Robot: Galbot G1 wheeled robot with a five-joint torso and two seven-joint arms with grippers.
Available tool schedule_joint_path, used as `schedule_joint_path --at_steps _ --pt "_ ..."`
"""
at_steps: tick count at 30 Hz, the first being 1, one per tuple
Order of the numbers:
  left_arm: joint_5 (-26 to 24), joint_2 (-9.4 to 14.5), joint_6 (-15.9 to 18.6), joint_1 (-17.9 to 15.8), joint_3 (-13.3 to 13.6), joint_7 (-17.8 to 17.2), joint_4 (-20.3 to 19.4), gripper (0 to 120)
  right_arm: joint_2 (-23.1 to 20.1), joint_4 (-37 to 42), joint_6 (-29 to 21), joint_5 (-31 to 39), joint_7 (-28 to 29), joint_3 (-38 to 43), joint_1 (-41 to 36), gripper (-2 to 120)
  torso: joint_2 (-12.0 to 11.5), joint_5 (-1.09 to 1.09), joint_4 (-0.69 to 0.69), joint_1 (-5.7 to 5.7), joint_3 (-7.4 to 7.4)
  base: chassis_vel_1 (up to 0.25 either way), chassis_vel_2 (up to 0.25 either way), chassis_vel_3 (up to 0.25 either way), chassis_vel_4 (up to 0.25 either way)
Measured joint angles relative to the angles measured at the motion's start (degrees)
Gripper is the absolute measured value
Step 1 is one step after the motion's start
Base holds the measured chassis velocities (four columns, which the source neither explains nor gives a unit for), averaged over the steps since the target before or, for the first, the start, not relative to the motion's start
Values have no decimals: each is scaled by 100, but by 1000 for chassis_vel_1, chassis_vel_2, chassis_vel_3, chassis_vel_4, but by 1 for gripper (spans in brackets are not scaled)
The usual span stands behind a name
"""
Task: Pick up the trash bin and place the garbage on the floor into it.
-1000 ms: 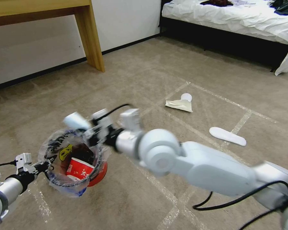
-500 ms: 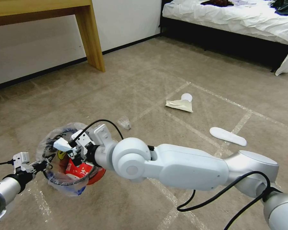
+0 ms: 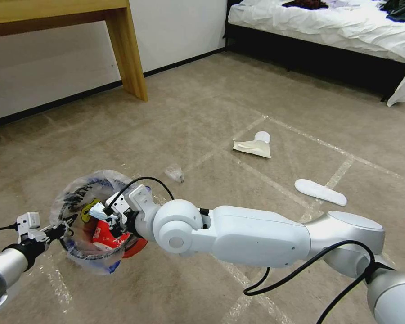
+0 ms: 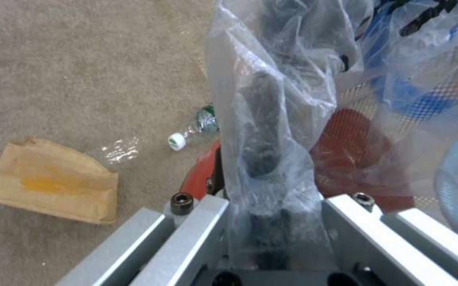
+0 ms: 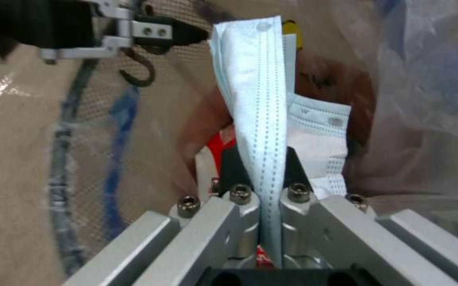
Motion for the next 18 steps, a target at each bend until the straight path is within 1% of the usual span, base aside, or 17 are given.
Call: schedule_joint_path --at_steps 11,12,13,14,16,17,18 --pt "19 -29 -1 -4 19 18 33 1 -19 -190 77 -240 -51 -34 -43 1 0 0 0 0 0 0 0 0 0" --pt "24 -30 -1 3 19 26 37 1 -22 -210 84 -266 -52 -18 -48 7 0 0 0 0 0 0 0 0 0" --pt "33 -32 -1 7 20 38 42 1 -26 -221 86 -282 -52 -4 -50 11 0 0 0 0 0 0 0 0 0" --pt "33 -32 -1 7 20 38 42 1 -26 -221 86 -282 -52 -4 -50 11 0 0 0 0 0 0 0 0 0" --pt "70 -60 -1 19 28 67 59 1 -45 -261 105 -360 -78 24 -52 22 0 0 0 0 0 0 0 0 0" --pt "70 -60 -1 19 28 67 59 1 -45 -261 105 -360 -78 24 -52 22 0 0 0 0 0 0 0 0 0" --pt "85 -75 0 22 34 71 64 1 -48 -277 112 -389 -84 38 -52 28 0 0 0 0 0 0 0 0 0"
